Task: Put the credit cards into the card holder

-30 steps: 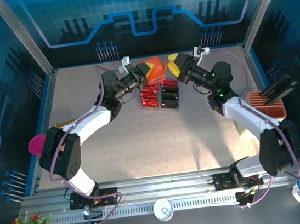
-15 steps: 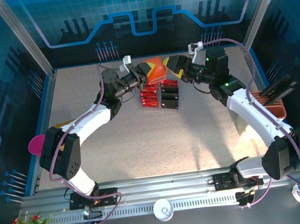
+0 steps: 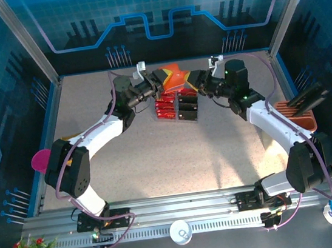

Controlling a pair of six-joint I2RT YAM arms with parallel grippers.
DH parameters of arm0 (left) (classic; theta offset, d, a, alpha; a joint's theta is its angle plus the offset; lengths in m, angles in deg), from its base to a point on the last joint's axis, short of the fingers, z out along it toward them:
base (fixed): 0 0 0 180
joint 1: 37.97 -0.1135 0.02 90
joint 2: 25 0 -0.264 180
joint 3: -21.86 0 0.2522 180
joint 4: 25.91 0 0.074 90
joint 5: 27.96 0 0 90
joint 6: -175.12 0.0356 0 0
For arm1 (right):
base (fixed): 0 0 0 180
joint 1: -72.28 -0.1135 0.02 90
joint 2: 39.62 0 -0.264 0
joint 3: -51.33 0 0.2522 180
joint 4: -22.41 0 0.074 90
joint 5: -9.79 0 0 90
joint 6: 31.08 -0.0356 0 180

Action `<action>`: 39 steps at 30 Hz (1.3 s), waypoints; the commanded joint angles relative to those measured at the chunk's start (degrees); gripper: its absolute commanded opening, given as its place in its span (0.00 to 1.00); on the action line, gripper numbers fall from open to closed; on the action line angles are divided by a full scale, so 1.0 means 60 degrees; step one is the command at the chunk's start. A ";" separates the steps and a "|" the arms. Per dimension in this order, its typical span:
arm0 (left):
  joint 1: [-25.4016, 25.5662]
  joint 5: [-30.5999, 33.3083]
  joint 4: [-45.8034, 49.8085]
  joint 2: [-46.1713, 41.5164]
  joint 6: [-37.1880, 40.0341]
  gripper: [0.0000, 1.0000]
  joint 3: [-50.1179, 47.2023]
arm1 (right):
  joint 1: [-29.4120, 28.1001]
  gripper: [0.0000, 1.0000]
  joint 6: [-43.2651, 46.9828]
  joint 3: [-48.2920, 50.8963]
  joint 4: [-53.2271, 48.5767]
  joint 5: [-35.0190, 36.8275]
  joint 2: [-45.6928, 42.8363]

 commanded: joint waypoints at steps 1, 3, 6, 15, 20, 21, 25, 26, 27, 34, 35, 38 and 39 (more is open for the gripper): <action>0.0070 -0.0227 -0.0587 -0.0012 -0.0009 0.00 0.0273 | 0.0106 0.31 -0.0707 0.0414 0.1122 -0.0023 -0.0168; 0.0084 -0.0203 -0.0593 -0.0056 -0.0018 0.00 0.0229 | 0.0113 0.31 -0.0908 0.0583 0.1405 0.0009 -0.0173; 0.0085 -0.0208 -0.0606 -0.0120 -0.0001 0.00 0.0164 | 0.0106 0.32 -0.1063 0.0648 0.1635 -0.0125 -0.0133; 0.0122 -0.0213 -0.0705 -0.0238 -0.0021 0.00 0.0037 | -0.0115 0.30 -0.1546 0.0360 0.2251 -0.0694 0.0339; 0.0126 -0.0204 -0.0767 -0.0297 -0.0038 0.00 -0.0018 | -0.0269 0.23 -0.1797 0.0494 0.2639 -0.0674 0.0484; 0.0127 -0.0191 -0.0771 -0.0312 -0.0045 0.00 -0.0037 | -0.0276 0.22 -0.1848 0.0529 0.2735 -0.0685 0.0501; 0.0143 -0.0219 -0.0787 -0.0330 -0.0063 0.00 -0.0081 | -0.0324 0.26 -0.2090 0.0561 0.3131 -0.0815 0.0652; 0.0137 -0.0232 -0.0802 -0.0328 -0.0069 0.00 -0.0087 | -0.0339 0.28 -0.2168 0.0536 0.3282 -0.0894 0.0729; 0.0144 -0.0246 -0.0810 -0.0328 -0.0066 0.00 -0.0102 | -0.0362 0.28 -0.2255 0.0497 0.3400 -0.0967 0.0809; 0.0144 -0.0335 -0.0884 -0.0199 -0.0140 0.00 -0.0138 | -0.0601 0.26 -0.2832 0.0257 0.4419 -0.1396 0.1377; 0.0144 -0.0356 -0.0881 -0.0183 -0.0141 0.00 -0.0138 | -0.0605 0.23 -0.2855 0.0263 0.4465 -0.1396 0.1410; 0.0144 -0.0355 -0.0884 -0.0152 -0.0157 0.00 -0.0166 | -0.0599 0.09 -0.3050 0.0352 0.4820 -0.1403 0.1509; 0.0144 -0.0353 -0.0884 -0.0144 -0.0150 0.00 -0.0171 | -0.0576 0.05 -0.3123 0.0393 0.4936 -0.1399 0.1533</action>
